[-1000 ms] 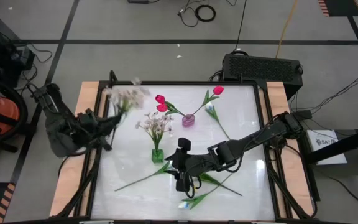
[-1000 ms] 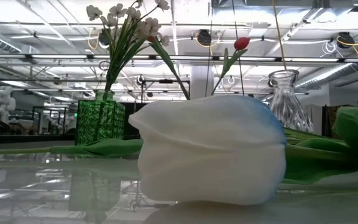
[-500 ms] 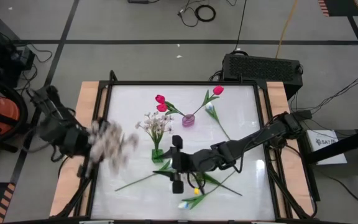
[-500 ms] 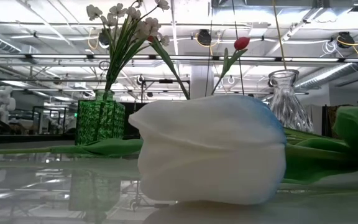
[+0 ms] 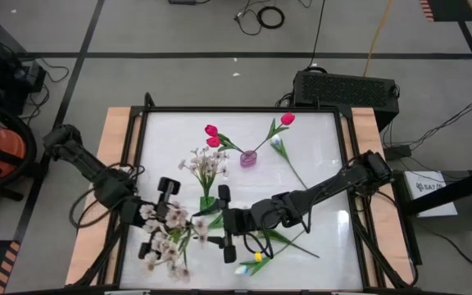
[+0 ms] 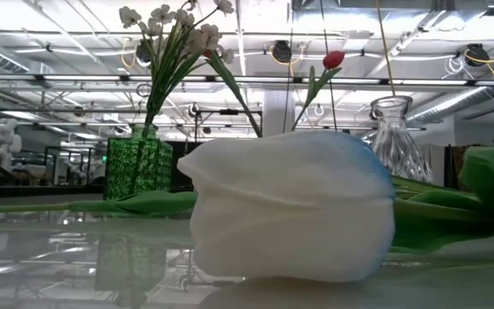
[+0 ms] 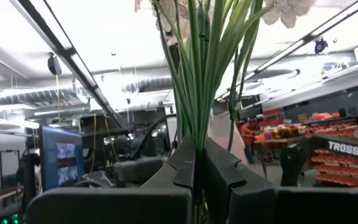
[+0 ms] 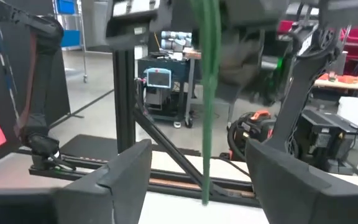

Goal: Sort flowers into vase by color
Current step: Put the left white flowers into the green vase

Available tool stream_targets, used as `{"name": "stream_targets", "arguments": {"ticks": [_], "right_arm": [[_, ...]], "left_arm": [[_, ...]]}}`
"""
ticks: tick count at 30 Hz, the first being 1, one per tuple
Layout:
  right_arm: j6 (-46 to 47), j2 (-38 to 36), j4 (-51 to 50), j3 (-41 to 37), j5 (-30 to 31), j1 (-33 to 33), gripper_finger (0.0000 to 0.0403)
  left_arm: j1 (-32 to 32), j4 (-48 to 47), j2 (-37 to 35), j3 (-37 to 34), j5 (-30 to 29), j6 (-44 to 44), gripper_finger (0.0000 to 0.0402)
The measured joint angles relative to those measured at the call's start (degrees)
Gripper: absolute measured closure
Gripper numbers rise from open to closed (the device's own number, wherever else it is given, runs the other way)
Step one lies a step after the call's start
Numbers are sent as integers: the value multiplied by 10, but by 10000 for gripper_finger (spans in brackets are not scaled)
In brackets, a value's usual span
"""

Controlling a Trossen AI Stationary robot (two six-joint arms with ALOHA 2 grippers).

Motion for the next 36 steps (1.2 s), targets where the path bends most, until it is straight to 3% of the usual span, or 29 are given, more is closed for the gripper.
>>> {"name": "stream_targets", "arguments": {"ticks": [4, 8, 18, 22, 28, 36], "right_arm": [[-10, 0, -1, 0, -2, 0, 152], [-4, 0, 2, 0, -2, 0, 186], [4, 0, -22, 0, -3, -3, 389], [29, -8, -65, 0, -2, -4, 389], [67, -34, -141, 0, 3, -4, 398], [100, -39, -163, 0, 3, -6, 400]], "left_arm": [[11, 11, 13, 0, 5, 0, 387], [19, 14, 16, 0, 34, -2, 387], [13, -6, 11, 0, 38, -16, 380], [2, -47, 2, 0, -7, -50, 358], [-30, -175, -38, 0, -122, -61, 278], [-43, -268, -28, 0, -199, -133, 193]]}}
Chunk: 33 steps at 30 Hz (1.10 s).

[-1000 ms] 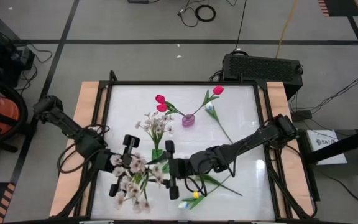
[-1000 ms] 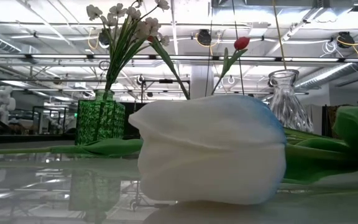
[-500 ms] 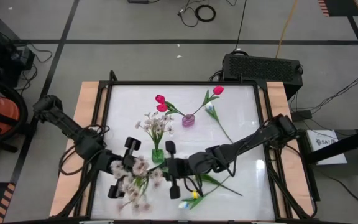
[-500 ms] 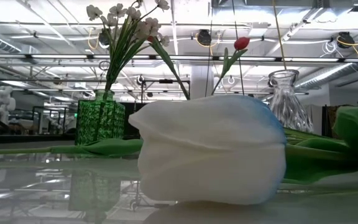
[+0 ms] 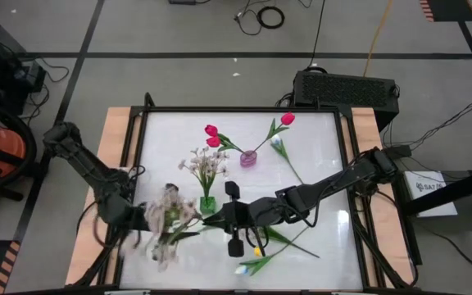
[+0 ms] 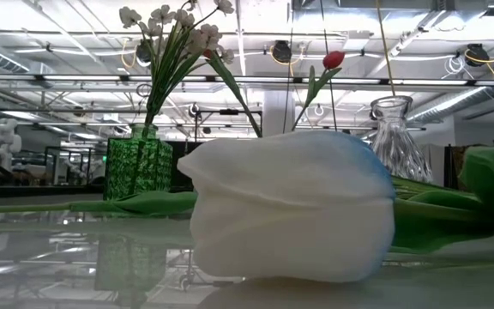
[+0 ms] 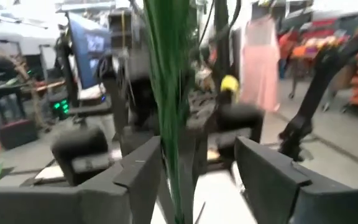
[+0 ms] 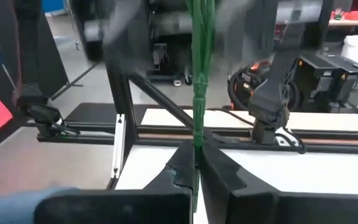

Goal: Sort flowers into vase by color
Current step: Put the left white flowers into the green vase

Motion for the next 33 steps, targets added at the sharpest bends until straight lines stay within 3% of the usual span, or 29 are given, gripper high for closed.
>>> {"name": "stream_targets", "arguments": {"ticks": [11, 25, 29, 33], "right_arm": [[9, 0, -32, 0, 0, -3, 401], [30, 0, -70, 0, -1, -9, 398], [50, 1, -86, 0, -3, -7, 363], [62, -3, -152, 0, -3, -2, 291]], "left_arm": [[22, 27, 17, -1, -16, 30, 188], [16, -12, -2, -1, -17, 11, 337], [8, -67, -21, -1, -16, -17, 380], [-12, -121, -30, 0, -23, -26, 392]]}}
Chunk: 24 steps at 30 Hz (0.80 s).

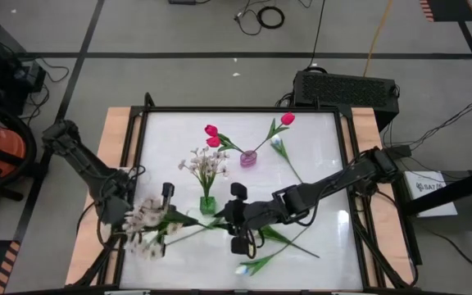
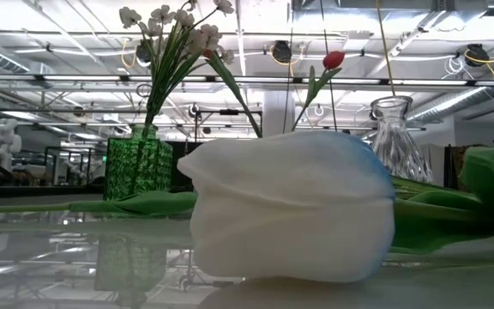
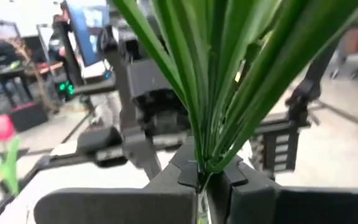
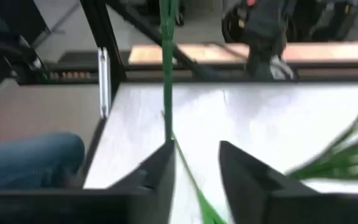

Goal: Sort flowers into vase by color
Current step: Put the left white flowers into the green vase

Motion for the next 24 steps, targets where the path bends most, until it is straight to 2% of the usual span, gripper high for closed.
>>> {"name": "stream_targets", "arguments": {"ticks": [5, 10, 16, 24], "right_arm": [[33, -21, -90, 0, 2, 8, 209], [73, -44, -160, 0, 3, 24, 165], [67, -52, -162, 0, 5, 47, 163], [60, -52, -162, 0, 7, 46, 181]], "left_arm": [[-14, -22, 0, -32, -55, -16, 392], [-12, 10, 1, -105, -125, -37, 392], [5, 71, 1, -173, -154, -51, 392], [43, 70, 1, -208, -173, -79, 392]]}}
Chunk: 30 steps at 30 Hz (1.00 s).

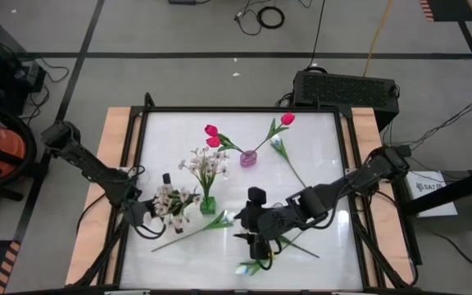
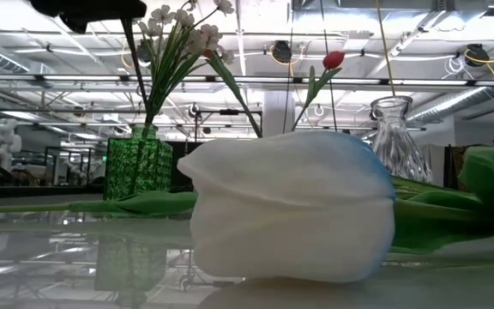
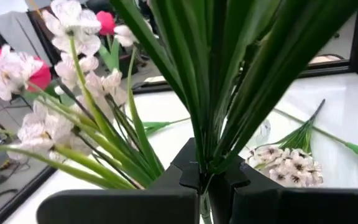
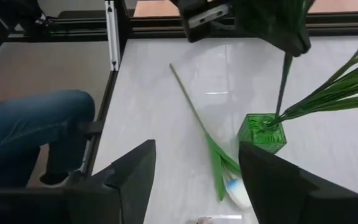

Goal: Sort flowers into vase by color
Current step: Put the left white flowers into the green vase

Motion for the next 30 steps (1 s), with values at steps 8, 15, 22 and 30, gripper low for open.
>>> {"name": "stream_targets", "arguments": {"ticks": [8, 15, 22, 30], "right_arm": [[-3, 0, 0, 0, -1, 0, 188], [-3, 0, 1, 0, -2, 0, 188], [6, 0, 1, 0, -2, 0, 188], [19, 0, -12, 0, -2, 5, 188]], "left_arm": [[16, -1, 0, -22, 14, -51, 387], [19, -21, 1, -26, 42, -78, 377], [22, -20, 25, -26, 67, -93, 368], [21, -79, 28, -26, 71, -138, 265]]}}
